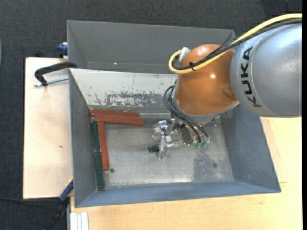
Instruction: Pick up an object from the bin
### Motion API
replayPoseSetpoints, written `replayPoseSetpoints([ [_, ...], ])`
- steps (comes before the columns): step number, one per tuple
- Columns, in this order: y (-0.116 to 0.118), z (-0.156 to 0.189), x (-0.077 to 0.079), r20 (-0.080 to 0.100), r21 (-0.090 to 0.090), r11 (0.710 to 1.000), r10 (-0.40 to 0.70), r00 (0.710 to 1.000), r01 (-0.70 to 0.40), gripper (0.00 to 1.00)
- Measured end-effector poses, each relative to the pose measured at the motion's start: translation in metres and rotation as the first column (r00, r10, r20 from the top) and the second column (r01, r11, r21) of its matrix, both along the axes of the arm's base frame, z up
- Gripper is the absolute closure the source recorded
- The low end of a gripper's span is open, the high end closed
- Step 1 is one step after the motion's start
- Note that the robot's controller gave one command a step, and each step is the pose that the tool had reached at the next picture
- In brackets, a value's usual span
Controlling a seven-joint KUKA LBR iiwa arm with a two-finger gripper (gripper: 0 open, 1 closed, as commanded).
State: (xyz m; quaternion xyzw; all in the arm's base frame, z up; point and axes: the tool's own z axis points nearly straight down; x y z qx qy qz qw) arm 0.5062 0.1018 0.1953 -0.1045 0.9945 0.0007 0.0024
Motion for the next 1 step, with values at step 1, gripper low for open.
replayPoseSetpoints([
  [1, 0.0, 0.0, -0.0001, 0.0, 0.0, 1.0, 0.0, 1.0, 0.0, 1.0],
])
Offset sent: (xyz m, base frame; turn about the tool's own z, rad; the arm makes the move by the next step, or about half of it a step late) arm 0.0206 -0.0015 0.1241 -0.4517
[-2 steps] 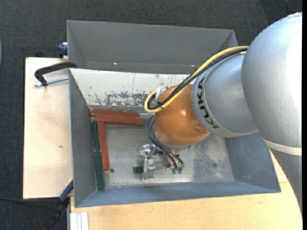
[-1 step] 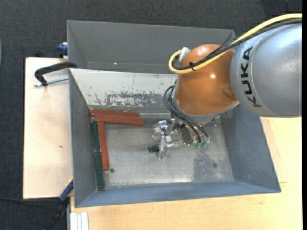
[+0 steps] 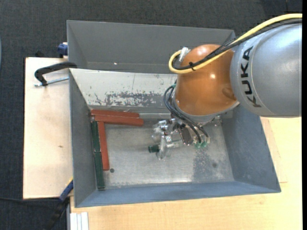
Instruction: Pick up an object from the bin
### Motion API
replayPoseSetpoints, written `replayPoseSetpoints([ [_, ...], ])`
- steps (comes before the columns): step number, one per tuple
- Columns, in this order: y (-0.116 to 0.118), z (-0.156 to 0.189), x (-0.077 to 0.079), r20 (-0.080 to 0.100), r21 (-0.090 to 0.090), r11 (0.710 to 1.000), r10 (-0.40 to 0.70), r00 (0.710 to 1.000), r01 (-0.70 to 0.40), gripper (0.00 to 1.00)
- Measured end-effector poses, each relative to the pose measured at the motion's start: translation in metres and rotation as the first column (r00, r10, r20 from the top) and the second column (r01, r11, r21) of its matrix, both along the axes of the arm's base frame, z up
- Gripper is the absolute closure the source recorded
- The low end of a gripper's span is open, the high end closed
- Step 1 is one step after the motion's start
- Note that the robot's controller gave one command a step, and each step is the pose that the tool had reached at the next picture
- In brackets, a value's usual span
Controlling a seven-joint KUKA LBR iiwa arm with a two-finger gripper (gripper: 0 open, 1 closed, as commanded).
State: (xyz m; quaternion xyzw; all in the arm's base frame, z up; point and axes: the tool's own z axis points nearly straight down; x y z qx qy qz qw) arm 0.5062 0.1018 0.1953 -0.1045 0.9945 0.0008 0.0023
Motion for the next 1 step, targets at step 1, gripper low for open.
replayPoseSetpoints([
  [1, -0.0003, 0.1268, 0.0223, 0.007, -0.004, 0.901, 0.434, 0.901, -0.434, 1.0],
])
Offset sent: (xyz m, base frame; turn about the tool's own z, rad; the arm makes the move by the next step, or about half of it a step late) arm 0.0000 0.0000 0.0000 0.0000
